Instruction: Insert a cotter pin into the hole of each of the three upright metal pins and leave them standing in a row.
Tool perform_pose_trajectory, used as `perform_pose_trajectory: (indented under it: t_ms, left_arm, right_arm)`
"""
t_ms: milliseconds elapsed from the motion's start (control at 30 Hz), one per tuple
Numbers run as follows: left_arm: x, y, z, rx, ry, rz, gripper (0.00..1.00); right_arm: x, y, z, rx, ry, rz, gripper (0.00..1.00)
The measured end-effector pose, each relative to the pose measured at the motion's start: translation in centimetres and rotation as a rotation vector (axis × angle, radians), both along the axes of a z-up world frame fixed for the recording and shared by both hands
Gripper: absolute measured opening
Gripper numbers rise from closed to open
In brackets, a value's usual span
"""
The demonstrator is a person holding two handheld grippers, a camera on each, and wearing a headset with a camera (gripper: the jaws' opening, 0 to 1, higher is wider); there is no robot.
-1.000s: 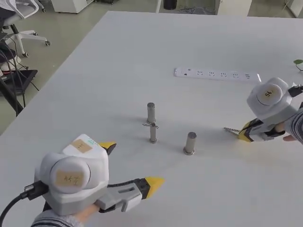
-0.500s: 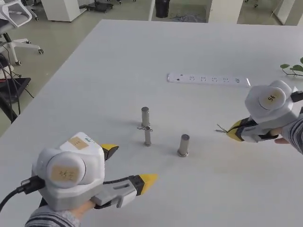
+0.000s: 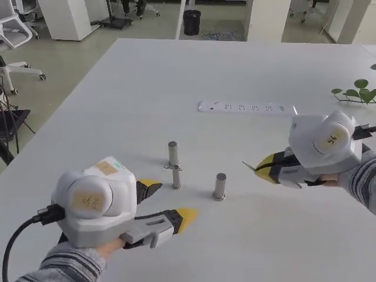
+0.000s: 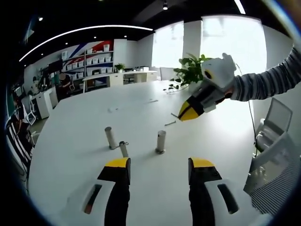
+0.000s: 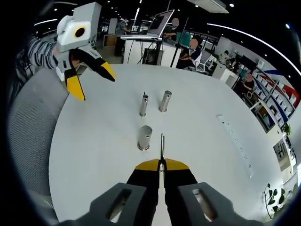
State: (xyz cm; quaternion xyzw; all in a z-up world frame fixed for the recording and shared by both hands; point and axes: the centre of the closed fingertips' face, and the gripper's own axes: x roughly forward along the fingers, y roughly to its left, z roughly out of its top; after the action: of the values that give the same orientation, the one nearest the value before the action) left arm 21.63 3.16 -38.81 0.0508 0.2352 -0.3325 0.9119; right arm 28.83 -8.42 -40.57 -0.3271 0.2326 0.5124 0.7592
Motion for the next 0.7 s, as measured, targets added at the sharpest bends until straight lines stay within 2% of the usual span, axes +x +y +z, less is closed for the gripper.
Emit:
perform_pose_trajectory:
  t_ms: [233, 300, 367, 567, 700]
  left_arm:
    - [-0.1, -1.5, 0.5, -0.055, 0.023, -0.033, 0.43]
    - [-0.1, -2.1, 0.8, -0.09, 0.03, -0.038, 0.4]
    - [-0.1, -2.5, 1.0, -0.13, 0.051, -0.038, 0.38]
    - [0.3, -3.3, 0.9, -0.171, 0.085, -0.036, 0.31]
    - [0.3, -3.8, 0.7, -0.209, 0.126, -0.024, 0.25]
  right_arm:
    - [-1.9, 2.0, 0.7, 0.004, -0.048, 0.106, 0.0]
    - [-2.4, 2.6, 0.8, 0.001, -0.07, 0.149, 0.0]
    - [-2.8, 3.0, 0.7, -0.006, -0.086, 0.178, 0.0]
    - [-4.0, 4.0, 0.5, -0.004, -0.104, 0.234, 0.0]
    - [-4.7, 4.7, 0.7, 0.01, -0.117, 0.273, 0.0]
